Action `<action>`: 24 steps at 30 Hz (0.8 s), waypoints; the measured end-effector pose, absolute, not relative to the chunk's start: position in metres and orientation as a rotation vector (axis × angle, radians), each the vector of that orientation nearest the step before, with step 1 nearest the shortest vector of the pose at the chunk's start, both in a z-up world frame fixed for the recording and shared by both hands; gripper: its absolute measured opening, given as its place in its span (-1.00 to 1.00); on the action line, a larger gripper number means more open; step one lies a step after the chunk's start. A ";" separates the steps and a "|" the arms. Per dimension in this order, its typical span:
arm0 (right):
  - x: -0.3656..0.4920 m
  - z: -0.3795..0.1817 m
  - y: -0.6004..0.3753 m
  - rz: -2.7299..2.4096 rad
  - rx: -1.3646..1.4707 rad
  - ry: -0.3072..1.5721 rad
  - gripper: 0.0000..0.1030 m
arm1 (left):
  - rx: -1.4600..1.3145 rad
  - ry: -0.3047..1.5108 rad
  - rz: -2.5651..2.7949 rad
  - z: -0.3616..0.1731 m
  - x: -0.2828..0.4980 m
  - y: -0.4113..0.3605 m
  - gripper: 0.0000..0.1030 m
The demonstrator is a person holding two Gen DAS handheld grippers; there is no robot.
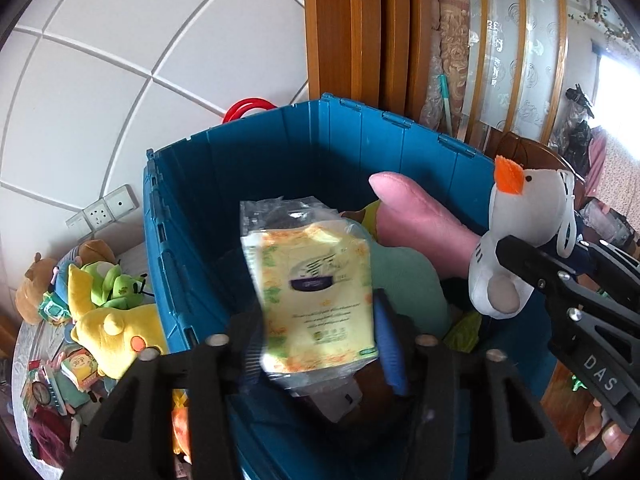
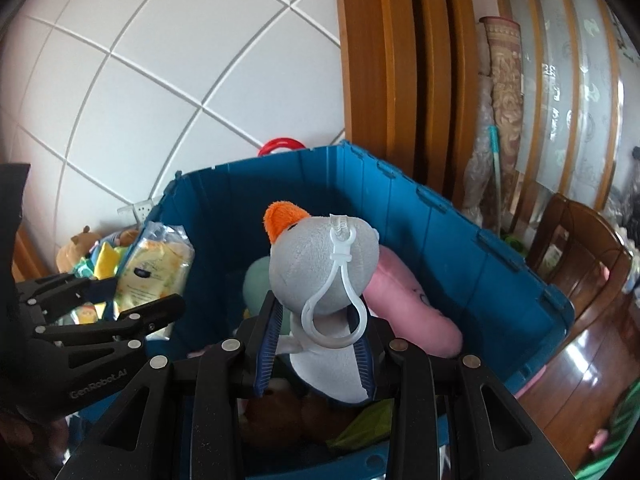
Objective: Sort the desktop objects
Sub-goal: 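Carry the pouch and white plush into the blue crate and release both, then withdraw both grippers from the crate back over the table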
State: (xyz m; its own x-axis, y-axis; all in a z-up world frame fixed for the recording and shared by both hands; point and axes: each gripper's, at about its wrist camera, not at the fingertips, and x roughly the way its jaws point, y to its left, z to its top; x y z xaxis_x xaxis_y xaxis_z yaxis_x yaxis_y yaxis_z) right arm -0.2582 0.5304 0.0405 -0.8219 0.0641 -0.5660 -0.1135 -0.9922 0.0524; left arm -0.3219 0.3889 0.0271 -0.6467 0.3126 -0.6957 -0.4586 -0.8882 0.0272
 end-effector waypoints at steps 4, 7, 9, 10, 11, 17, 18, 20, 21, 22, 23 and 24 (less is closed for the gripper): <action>-0.257 0.037 0.530 2.900 -0.911 0.119 -0.10 | -0.987 0.295 2.528 0.028 -0.317 0.389 0.68; -0.255 0.036 0.531 2.888 -0.902 0.121 0.18 | -0.989 0.296 2.533 0.027 -0.316 0.388 0.68; -0.254 0.036 0.533 2.880 -0.901 0.131 0.42 | -0.992 0.288 2.536 0.027 -0.316 0.385 0.68; -0.252 0.036 0.534 2.878 -0.897 0.137 0.61 | -0.992 0.283 2.538 0.027 -0.316 0.384 0.68; -0.250 0.036 0.534 2.878 -0.896 0.138 0.68 | -0.990 0.277 2.540 0.027 -0.315 0.382 0.68; -0.242 0.039 0.526 2.890 -0.872 0.143 0.74 | -0.954 0.261 2.581 0.033 -0.305 0.365 0.68; -0.240 0.041 0.523 2.893 -0.865 0.140 0.76 | -0.948 0.255 2.592 0.034 -0.303 0.360 0.68; -0.237 0.044 0.514 2.912 -0.851 0.137 0.85 | -0.935 0.237 2.629 0.036 -0.297 0.344 0.68; -0.235 0.046 0.508 2.928 -0.843 0.137 0.92 | -0.933 0.226 2.647 0.036 -0.295 0.336 0.68; -0.233 0.047 0.503 2.944 -0.835 0.138 0.98 | -0.937 0.216 2.662 0.036 -0.293 0.327 0.68; -0.233 0.048 0.495 2.961 -0.831 0.136 0.99 | -0.942 0.206 2.679 0.035 -0.291 0.317 0.68; -0.234 0.049 0.487 2.977 -0.827 0.134 0.99 | -0.951 0.195 2.700 0.032 -0.289 0.305 0.68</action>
